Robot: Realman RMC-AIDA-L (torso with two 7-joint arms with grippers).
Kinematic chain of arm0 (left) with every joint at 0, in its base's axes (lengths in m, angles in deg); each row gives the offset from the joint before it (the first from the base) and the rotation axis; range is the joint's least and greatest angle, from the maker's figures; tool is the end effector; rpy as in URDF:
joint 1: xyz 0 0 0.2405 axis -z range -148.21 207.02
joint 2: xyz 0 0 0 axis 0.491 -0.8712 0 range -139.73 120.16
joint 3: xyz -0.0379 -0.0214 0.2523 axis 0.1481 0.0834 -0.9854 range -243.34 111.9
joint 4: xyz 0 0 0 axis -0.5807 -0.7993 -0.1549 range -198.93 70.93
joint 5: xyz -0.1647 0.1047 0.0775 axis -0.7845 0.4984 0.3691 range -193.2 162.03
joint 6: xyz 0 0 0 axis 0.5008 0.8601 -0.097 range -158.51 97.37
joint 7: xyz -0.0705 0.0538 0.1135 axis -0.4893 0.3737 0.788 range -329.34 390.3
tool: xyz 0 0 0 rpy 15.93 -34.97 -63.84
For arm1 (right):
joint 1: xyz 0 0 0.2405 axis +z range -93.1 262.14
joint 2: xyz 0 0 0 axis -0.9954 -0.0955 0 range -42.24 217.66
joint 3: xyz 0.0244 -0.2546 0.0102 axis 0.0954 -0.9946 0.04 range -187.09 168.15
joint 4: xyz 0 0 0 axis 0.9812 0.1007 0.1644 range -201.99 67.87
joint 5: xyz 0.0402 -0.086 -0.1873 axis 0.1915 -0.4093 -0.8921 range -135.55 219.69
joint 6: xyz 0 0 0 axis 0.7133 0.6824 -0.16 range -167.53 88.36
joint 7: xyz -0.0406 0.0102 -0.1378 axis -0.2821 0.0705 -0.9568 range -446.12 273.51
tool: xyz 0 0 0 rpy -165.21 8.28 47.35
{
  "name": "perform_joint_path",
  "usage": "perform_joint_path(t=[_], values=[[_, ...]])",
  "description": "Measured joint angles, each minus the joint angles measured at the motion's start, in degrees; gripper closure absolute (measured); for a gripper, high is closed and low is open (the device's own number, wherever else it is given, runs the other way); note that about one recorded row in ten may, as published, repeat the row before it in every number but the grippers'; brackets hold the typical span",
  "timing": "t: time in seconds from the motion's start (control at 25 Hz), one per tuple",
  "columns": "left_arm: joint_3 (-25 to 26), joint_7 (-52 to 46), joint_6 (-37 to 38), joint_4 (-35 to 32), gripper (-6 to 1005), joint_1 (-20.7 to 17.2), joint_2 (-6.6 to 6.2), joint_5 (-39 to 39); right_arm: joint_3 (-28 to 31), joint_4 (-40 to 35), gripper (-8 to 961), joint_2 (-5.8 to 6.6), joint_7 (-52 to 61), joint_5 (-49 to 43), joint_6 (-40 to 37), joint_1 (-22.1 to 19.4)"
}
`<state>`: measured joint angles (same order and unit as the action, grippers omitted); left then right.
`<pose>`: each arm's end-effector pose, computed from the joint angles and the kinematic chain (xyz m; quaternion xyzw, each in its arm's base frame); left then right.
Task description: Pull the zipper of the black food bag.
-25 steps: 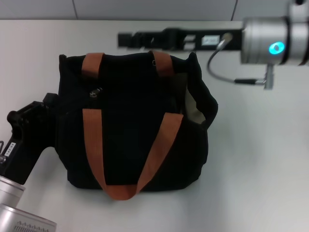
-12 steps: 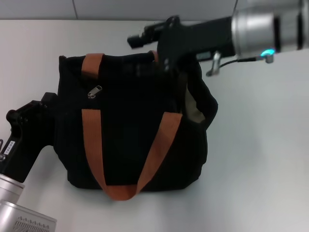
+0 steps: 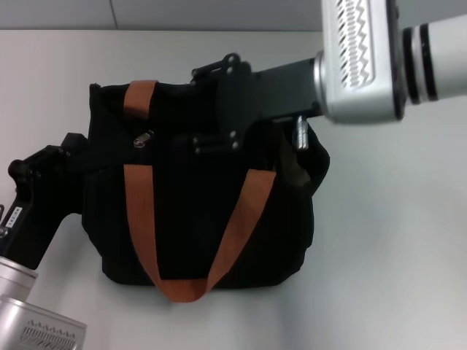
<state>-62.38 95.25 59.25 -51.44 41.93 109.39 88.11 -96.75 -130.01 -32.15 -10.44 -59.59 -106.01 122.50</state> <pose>-0.3220 0.2194 -0.0426 -0.7000 0.2727 0.0157 0.6598 0.0852 0.3609 -0.0620 -0.9663 -0.1891 0.1352 0.1103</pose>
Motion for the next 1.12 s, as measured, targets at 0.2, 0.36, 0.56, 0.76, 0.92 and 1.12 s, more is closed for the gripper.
perform_joint_path(t=[0.2, 0.36, 0.56, 0.76, 0.92, 1.12], values=[[0.0, 0.0, 0.0, 0.0, 984, 0.5, 0.00, 0.0, -5.2, -0.1, 378, -0.01, -1.4, 0.2, 4.6, 0.3], [0.0, -0.1, 0.0, 0.0, 984, 0.9, 0.00, 0.0, -6.9, 0.2, 378, 0.02, -2.2, 0.1, 6.6, 0.6], [0.0, -0.1, 0.0, 0.1, 984, 0.9, 0.00, 0.1, -10.3, 0.6, 378, -0.01, -3.4, 2.6, 11.9, 0.7], [0.0, -0.1, 0.0, 0.7, 984, 0.9, 0.00, 0.2, -12.3, 2.4, 382, -0.02, -6.1, 8.4, 15.3, 0.8], [0.0, -0.1, 0.1, 0.7, 984, 0.8, 0.00, 0.2, -13.0, 3.0, 389, -0.02, -8.0, 11.0, 15.9, 0.8], [0.0, -0.1, 0.1, 0.7, 984, 0.7, 0.00, 0.3, -15.9, 3.3, 397, -0.02, -9.4, 10.8, 18.3, 0.7]])
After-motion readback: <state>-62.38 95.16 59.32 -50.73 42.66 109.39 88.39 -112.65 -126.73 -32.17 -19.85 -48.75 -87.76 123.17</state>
